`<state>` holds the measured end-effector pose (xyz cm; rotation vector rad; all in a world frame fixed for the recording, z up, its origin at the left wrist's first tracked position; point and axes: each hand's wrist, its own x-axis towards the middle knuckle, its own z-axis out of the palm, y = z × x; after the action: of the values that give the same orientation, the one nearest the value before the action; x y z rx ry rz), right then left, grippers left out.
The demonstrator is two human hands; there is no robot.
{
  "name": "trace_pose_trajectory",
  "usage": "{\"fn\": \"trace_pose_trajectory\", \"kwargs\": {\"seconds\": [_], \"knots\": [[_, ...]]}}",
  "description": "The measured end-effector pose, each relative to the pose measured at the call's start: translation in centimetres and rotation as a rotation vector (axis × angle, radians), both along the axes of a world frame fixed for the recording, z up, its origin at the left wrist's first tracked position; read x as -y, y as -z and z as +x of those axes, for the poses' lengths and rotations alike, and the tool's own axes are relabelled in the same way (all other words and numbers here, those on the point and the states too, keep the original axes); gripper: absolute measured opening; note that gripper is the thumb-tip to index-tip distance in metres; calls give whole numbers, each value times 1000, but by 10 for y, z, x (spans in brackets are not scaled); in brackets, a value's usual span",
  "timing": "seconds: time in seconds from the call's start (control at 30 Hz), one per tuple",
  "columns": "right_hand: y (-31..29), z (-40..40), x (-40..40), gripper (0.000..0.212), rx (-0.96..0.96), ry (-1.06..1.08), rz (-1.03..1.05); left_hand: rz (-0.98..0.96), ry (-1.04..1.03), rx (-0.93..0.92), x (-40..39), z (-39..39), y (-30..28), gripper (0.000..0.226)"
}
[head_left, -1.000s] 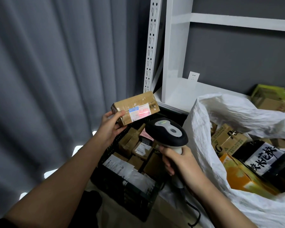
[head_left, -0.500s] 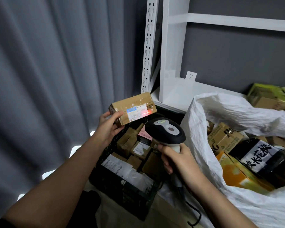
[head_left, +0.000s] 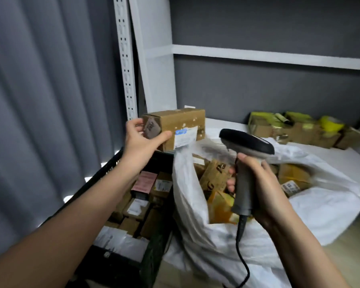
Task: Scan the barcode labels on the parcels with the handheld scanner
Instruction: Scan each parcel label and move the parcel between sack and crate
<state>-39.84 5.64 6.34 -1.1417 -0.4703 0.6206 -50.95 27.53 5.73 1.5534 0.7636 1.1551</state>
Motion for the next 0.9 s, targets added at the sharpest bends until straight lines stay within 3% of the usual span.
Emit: {"fn": "trace_pose_trajectory", "kwargs": {"seconds": [0.1, 0.27, 0.47, 0.7, 0.8, 0.9], "knots": [[2, 33, 27, 25, -52, 138, 32, 247, 90, -186, 23, 52, -12, 79], [9, 68, 61, 27, -76, 284, 76, 774, 149, -666, 64, 138, -11, 76], [15, 94, 75, 25, -95, 300, 97, 1196, 189, -1058, 84, 220, 20, 71], [16, 98, 66, 26, -148, 341, 88, 736, 458, -1055, 58, 243, 23, 87], [10, 84, 52, 24, -165, 308, 86, 568, 520, -933, 36, 219, 2, 55], [7, 61, 33, 20, -171, 210, 64, 614, 404, -835, 16, 178, -19, 25]]}}
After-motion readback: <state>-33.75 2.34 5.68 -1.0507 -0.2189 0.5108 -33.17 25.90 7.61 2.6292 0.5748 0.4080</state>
